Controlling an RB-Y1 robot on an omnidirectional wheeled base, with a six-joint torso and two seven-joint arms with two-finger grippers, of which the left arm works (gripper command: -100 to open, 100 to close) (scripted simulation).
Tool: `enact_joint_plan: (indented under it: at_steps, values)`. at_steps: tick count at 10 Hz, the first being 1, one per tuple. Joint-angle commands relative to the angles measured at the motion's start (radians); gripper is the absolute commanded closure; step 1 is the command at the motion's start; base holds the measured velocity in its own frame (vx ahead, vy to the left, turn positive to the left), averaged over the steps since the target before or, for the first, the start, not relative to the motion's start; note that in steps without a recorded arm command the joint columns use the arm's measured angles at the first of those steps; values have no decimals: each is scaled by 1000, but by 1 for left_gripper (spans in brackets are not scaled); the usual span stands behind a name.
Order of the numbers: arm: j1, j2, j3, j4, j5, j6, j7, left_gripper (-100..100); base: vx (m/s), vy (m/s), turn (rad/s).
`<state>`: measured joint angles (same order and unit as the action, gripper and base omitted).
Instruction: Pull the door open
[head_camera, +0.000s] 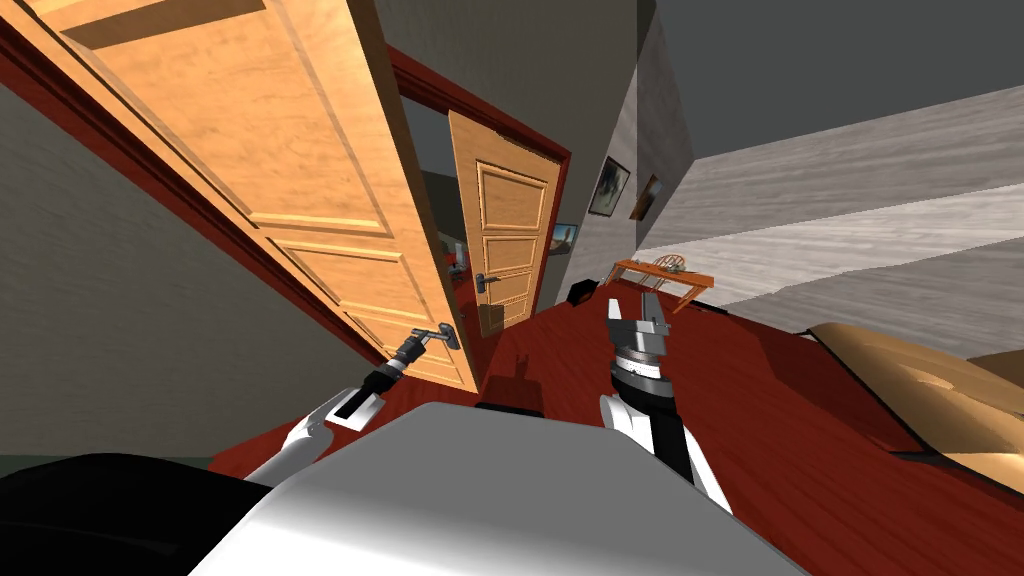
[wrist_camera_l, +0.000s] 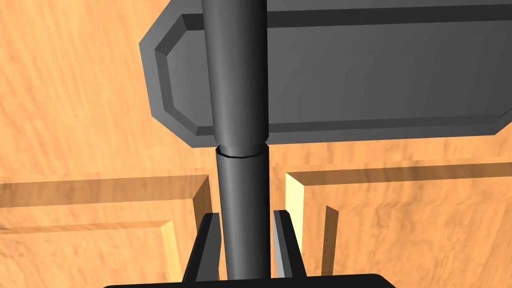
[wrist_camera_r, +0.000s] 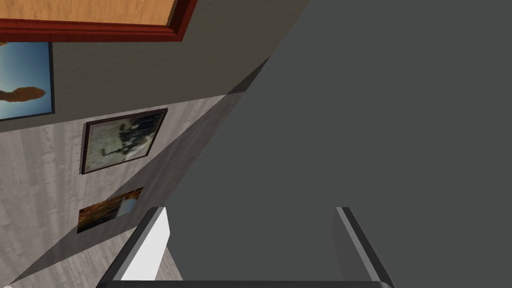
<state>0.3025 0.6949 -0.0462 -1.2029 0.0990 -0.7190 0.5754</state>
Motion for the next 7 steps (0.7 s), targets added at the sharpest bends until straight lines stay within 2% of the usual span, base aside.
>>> enact_joint_plan:
  at_steps: [1, 2, 5, 6, 7]
  values:
    - [6, 5, -15, 15, -5, -36, 9, 100, -141, 52, -121]
    - [9, 9, -17, 17, -6, -44, 13, 100, -139, 51, -81]
    - [29, 30, -29, 25, -9, -91, 31, 100, -187, 78, -135]
    - [26, 33, -15, 20, -4, -73, 28, 100, -84, 42, -25]
    - [35, 40, -21, 28, -6, -95, 35, 100, -130, 60, -112]
